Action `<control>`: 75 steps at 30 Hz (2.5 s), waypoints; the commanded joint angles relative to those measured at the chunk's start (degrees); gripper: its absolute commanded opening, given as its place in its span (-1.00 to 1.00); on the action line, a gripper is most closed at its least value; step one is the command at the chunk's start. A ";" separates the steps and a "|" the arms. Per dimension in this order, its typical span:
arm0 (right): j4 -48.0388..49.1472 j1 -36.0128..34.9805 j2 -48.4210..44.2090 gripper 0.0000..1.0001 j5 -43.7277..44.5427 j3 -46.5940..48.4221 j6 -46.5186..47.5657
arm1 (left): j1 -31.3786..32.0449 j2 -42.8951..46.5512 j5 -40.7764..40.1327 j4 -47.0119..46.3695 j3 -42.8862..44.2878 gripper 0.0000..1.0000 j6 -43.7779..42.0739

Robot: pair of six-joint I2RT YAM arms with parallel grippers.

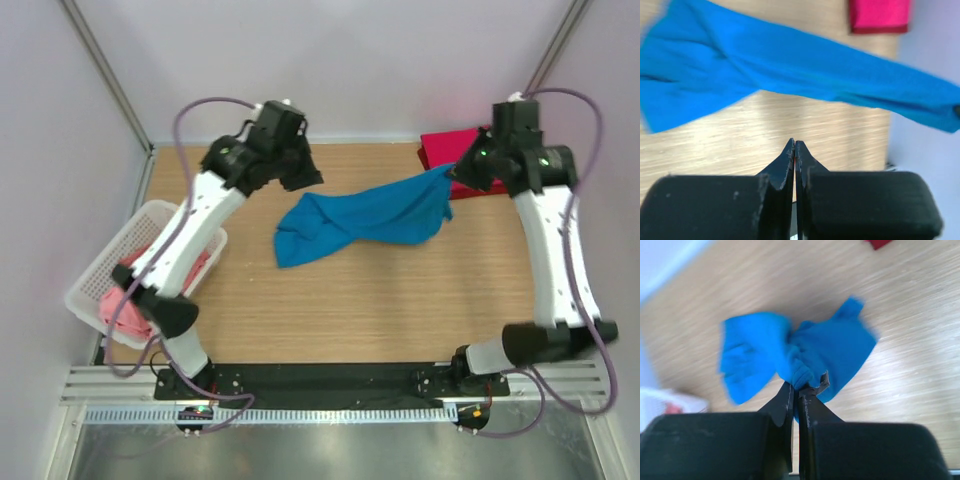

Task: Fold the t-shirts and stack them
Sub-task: Flatten the tshirt out

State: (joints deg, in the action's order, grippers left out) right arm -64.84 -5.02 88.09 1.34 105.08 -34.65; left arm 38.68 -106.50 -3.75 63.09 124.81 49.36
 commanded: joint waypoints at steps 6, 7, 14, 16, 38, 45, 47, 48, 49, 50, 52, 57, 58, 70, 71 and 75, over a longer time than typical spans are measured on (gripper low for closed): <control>0.10 -1.84 -24.43 -0.98 -23.20 -9.71 -10.68 | -0.27 22.11 2.69 -8.51 -29.18 -0.48 3.37; 3.28 -2.27 -25.33 -0.98 -24.45 -10.50 -12.96 | -0.27 22.12 2.52 -8.07 -29.97 -0.36 3.11; 17.61 -18.33 -18.94 -0.98 -12.99 -22.08 -17.63 | -2.37 21.86 -0.20 -0.96 -31.29 0.30 0.21; 22.98 -24.67 -12.90 -0.91 -13.64 -25.52 -19.83 | -3.60 23.08 -1.61 0.27 -33.22 0.39 -0.06; -8.82 -19.18 -17.78 -0.18 1.21 -42.40 -9.92 | 9.65 16.95 13.15 -13.95 -52.64 0.40 2.57; -3.20 -13.79 -14.27 -0.19 1.30 -40.39 -3.41 | 10.10 10.00 13.15 -17.73 -54.51 0.39 2.06; -1.53 -13.88 -13.04 -0.21 -0.54 -41.09 -3.14 | 10.28 9.91 14.02 -19.05 -54.50 0.38 1.01; -0.91 -13.88 -13.04 -0.21 -0.64 -41.88 -3.14 | 10.89 9.91 13.86 -19.75 -54.76 0.38 0.30; -0.38 -13.79 -12.95 -0.21 -0.64 -43.71 -3.66 | 11.33 10.08 13.51 -20.11 -55.20 0.38 -0.31; 0.32 -13.88 -13.47 -0.21 -0.64 -44.51 -3.84 | 11.94 10.17 13.07 -20.98 -55.47 0.37 -1.80; 0.85 -13.88 -14.52 -0.21 -2.73 -46.27 -4.37 | 14.66 10.78 10.88 -21.69 -55.91 0.34 -4.00; 1.03 -13.88 -17.69 -0.21 -4.24 -47.95 -5.60 | 20.81 9.47 4.46 -20.73 -55.99 0.14 -11.12; 1.03 -13.88 -17.87 -0.22 -4.51 -48.38 -5.77 | 21.35 9.21 4.10 -20.47 -56.17 0.05 -11.65; 1.38 -13.79 -19.54 -0.21 -4.86 -48.56 -7.18 | 25.74 8.33 -2.05 -23.88 -59.86 -0.04 -15.08; 1.56 -13.88 -19.63 -0.22 -4.86 -48.48 -7.27 | 26.10 8.06 -3.36 -23.98 -59.69 -0.05 -15.70; 1.21 -13.88 -19.80 -0.21 -4.95 -48.47 -7.27 | 26.80 7.18 -3.99 -24.59 -58.90 -0.08 -17.11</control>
State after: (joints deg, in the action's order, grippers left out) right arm -64.23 -18.96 69.80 -2.98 56.27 -40.99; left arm 64.84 -98.63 -5.26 41.19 64.75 34.87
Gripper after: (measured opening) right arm 0.393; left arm 0.464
